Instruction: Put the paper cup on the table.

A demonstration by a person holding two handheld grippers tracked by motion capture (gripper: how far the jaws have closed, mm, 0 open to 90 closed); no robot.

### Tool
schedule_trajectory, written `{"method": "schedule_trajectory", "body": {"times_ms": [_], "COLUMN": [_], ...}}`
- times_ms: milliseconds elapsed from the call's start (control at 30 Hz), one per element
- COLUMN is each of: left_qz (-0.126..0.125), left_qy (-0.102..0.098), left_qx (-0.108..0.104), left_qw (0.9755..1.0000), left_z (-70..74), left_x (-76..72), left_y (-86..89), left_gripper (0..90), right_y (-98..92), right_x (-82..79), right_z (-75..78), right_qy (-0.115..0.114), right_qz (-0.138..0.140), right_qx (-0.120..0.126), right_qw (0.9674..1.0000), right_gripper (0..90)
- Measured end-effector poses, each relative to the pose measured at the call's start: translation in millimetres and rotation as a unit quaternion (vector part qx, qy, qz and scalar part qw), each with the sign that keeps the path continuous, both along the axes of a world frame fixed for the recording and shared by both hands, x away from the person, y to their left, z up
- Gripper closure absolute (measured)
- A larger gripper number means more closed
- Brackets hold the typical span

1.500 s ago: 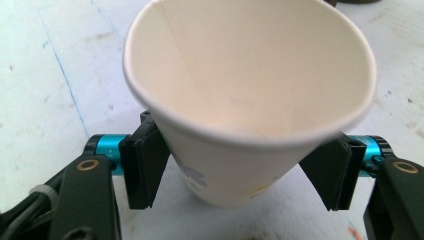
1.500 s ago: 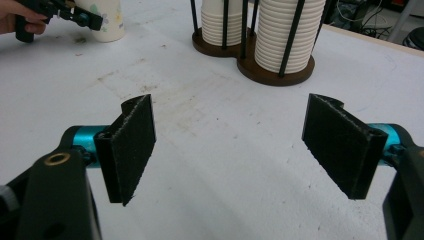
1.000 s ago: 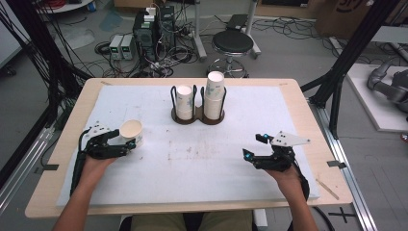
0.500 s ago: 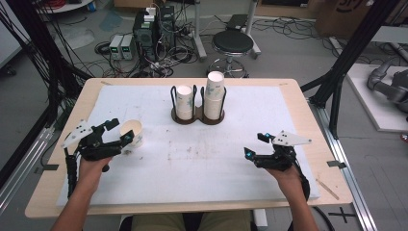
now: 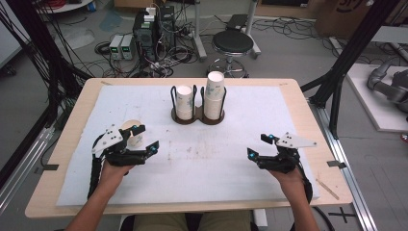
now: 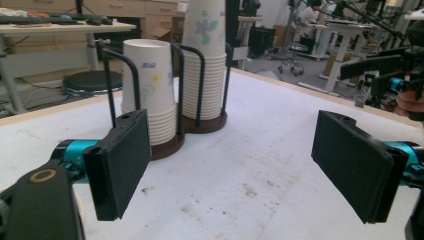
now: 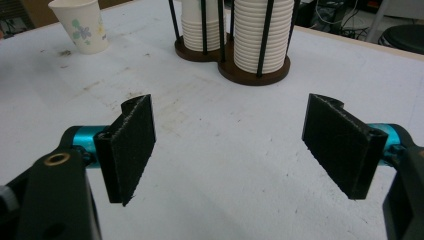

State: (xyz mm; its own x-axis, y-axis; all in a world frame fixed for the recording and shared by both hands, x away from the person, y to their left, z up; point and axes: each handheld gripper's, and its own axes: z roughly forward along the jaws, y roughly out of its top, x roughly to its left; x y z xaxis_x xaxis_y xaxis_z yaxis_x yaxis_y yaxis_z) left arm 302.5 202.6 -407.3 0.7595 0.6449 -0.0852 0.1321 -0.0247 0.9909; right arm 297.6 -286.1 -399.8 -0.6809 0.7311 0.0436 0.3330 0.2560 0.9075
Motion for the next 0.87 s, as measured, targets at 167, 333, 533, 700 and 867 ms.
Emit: {"method": "schedule_trajectory", "body": {"times_ms": [167,333,533,700,867], "left_qz": [-0.004,0.002,0.010,0.014,0.021], "left_qy": [0.001,0.000,0.003,0.002,-0.001], "left_qx": [0.002,0.002,0.003,0.003,-0.007], "left_qw": [1.0000,1.0000,0.9999,0.9999,0.9997], "left_z": [-2.3,-2.2,-3.8,-3.9,-2.1], "left_x": [-2.1,-2.5,-0.6,1.1,1.4], "left_y": [-0.4,2.1,5.2,6.9,11.2], "left_gripper": [16.4,16.7,16.9,17.1,17.1], "right_y": [1.1,3.2,3.5,1.6,0.9], "right_x": [-4.3,-3.5,-1.7,-2.2,-2.0], "right_z": [2.5,2.7,-0.1,-0.3,-1.0], "right_qy": [-0.007,-0.010,-0.005,-0.003,-0.003], "right_qz": [-0.005,-0.004,-0.002,-0.005,-0.005], "right_qx": [0.000,0.000,-0.003,-0.002,-0.003], "right_qw": [1.0000,0.9999,1.0000,1.0000,1.0000], "right_gripper": [22.0,22.0,22.1,22.0,22.0]}}
